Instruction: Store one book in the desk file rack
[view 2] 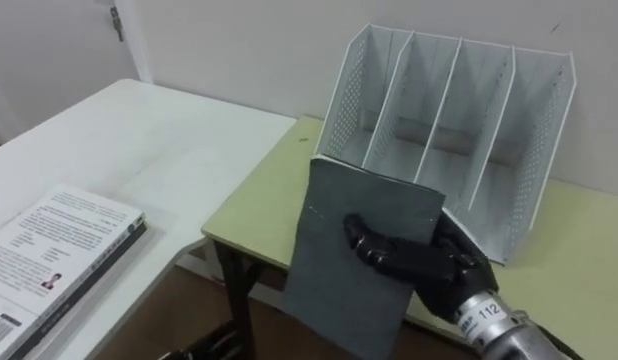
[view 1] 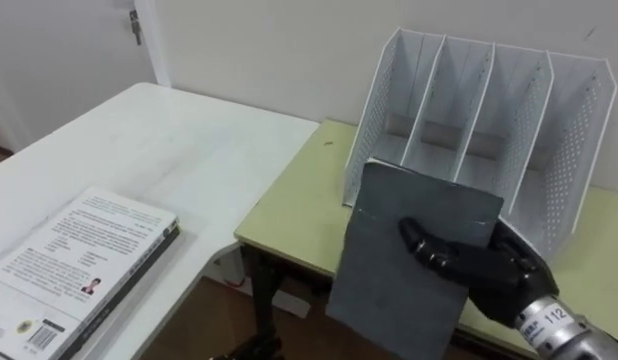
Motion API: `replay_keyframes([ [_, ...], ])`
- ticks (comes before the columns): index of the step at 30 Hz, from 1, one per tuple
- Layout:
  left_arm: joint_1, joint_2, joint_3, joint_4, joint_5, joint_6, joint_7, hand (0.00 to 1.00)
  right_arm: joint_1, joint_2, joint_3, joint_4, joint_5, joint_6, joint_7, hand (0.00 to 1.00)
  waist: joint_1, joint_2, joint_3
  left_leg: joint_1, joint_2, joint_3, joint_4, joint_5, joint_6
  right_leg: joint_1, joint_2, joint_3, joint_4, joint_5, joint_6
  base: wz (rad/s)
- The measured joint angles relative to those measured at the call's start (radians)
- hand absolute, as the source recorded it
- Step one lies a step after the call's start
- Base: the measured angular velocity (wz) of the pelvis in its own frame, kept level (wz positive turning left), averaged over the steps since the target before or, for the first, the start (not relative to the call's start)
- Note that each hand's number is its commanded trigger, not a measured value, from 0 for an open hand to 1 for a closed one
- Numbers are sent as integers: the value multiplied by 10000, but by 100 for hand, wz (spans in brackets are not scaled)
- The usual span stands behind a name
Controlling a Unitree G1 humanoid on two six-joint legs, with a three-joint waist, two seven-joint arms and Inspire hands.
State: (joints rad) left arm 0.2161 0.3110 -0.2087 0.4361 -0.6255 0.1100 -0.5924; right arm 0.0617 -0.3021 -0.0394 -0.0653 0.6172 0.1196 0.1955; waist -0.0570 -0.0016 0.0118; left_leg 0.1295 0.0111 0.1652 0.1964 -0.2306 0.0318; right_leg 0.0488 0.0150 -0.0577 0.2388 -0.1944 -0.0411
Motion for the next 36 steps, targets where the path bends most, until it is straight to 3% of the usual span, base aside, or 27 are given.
replay_keyframes([
  [4,36,-383,-17,741,309,-299,363,0,-386,286,-176,-249,-1257,-130,-1559,100,13,12,-10,-22,-39,21,-83,6,-11,-90,43,35,40,-8,-11,-3],
  [6,105,-603,0,1439,324,-612,579,0,-544,327,-201,-580,-2296,-474,-2590,100,97,33,-27,-42,-61,25,-82,11,-12,-116,54,40,15,-4,-17,-7],
  [9,396,-739,-3,1568,320,-665,769,0,-921,435,-257,-691,-4116,-823,-4093,100,99,40,-34,-118,-71,31,-85,11,-11,-149,49,14,-15,-1,-14,1],
  [12,384,-916,114,2023,412,-879,877,0,-1240,453,-279,-718,-5353,-890,-5132,100,169,23,-56,-121,-74,29,-92,12,-10,-154,56,9,-16,-3,-13,1],
  [15,258,-1053,126,2938,488,-1252,889,0,-1304,453,-285,-938,-5795,-1095,-5912,100,379,5,-68,-118,-74,22,-96,13,-11,-155,93,25,-22,-4,-15,0],
  [19,248,-1064,203,3964,622,-1331,1129,0,-2060,452,-309,-938,-5810,-1257,-7074,100,425,-7,-74,-134,-73,18,-95,13,-10,-163,100,-10,-51,-4,-15,1],
  [23,209,-1219,783,4444,1070,-1437,1428,0,-2678,453,-600,-939,-6013,-1677,-8165,100,699,-75,-185,-133,-62,-48,-92,13,-11,-123,96,-117,-143,13,-30,3],
  [27,210,-1258,878,5104,1146,-1480,1584,0,-3408,450,-852,-937,-6577,-1842,-9006,100,806,-135,-183,-117,-70,-78,-92,16,-15,-59,59,-318,-171,17,-25,7],
  [32,380,-1261,875,5460,1164,-1609,1992,0,-3694,438,-1045,-924,-6579,-2145,-9757,100,915,-252,-155,-12,-71,-108,-89,16,-15,165,60,-393,-333,30,-9,7],
  [36,383,-1273,896,5838,1165,-1675,2198,0,-4216,436,-1148,-804,-6579,-2163,-10166,100,926,-272,-142,-86,-80,-114,-85,16,-14,140,32,-533,-345,31,0,8],
])
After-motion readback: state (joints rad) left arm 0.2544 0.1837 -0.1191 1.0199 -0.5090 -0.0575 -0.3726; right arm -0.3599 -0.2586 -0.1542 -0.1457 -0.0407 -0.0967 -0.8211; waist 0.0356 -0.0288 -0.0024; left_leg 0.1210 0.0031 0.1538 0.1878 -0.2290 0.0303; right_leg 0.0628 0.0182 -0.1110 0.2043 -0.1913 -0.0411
